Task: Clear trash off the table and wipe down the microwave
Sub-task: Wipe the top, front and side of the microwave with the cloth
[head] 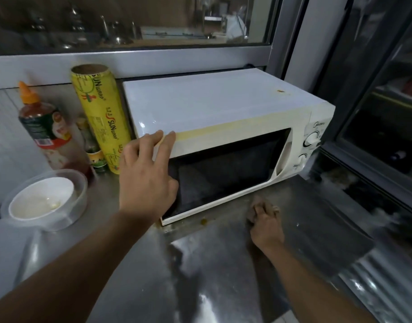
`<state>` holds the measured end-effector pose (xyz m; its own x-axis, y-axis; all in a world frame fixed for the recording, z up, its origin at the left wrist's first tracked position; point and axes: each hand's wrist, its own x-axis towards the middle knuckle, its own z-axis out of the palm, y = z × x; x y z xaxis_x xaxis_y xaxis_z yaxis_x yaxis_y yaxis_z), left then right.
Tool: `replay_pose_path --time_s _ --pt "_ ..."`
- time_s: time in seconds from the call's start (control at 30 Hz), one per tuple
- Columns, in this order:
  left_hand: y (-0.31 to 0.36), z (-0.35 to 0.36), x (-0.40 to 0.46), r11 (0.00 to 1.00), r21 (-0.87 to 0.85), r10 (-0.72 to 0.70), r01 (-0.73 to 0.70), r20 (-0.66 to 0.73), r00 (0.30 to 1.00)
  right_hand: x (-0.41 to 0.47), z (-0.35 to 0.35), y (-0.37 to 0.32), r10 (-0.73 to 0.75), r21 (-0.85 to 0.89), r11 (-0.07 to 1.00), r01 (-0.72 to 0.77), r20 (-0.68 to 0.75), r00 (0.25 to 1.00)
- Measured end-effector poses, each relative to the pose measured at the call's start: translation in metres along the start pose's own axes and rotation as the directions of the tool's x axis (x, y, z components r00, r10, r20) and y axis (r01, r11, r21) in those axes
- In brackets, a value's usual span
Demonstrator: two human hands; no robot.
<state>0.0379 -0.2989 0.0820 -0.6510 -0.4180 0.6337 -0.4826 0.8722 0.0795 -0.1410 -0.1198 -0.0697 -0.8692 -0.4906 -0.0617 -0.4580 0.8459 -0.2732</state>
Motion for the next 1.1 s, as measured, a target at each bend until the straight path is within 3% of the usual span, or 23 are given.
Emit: replay_pose_path --time_s 0.1,0.27,0.4,0.53,0.7,0.83,1.0,1.1 --pt "0.001 0.001 0.001 1.0 0.001 -0.007 0.007 0.016 1.0 -0.004 0.012 -0.016 -0.149 0.025 0.988 0.15 -0.046 0.988" --pt "0.002 0.001 0.001 1.0 0.012 -0.011 0.011 0.036 0.999 -0.019 0.034 -0.07 -0.469 0.199 0.863 0.464 -0.023 0.883" --pt "0.001 -0.001 0.002 1.0 0.01 -0.016 0.016 0.056 0.998 -0.029 0.049 -0.083 -0.528 0.062 0.847 0.529 -0.03 0.849" --pt "0.0 -0.002 0.001 1.0 0.011 -0.014 0.014 0.078 0.997 -0.04 0.042 -0.073 -0.546 0.071 0.837 0.542 0.046 0.837" --pt "0.0 -0.011 0.001 1.0 0.0 -0.009 0.009 0.121 0.993 -0.045 0.008 -0.071 -0.348 0.251 0.917 0.31 0.124 0.929" --pt "-0.003 -0.021 0.001 0.998 0.039 0.035 -0.042 0.166 0.985 -0.058 -0.025 -0.066 -0.108 0.489 0.865 0.112 -0.036 0.993" --pt "-0.004 -0.031 0.005 0.996 0.047 0.063 -0.075 0.216 0.974 -0.056 -0.066 -0.059 0.155 0.67 0.74 0.054 -0.247 0.957" --pt "-0.004 -0.035 0.01 0.996 0.019 0.086 -0.091 0.189 0.978 -0.046 -0.096 -0.058 0.33 0.807 0.572 0.144 -0.388 0.861"
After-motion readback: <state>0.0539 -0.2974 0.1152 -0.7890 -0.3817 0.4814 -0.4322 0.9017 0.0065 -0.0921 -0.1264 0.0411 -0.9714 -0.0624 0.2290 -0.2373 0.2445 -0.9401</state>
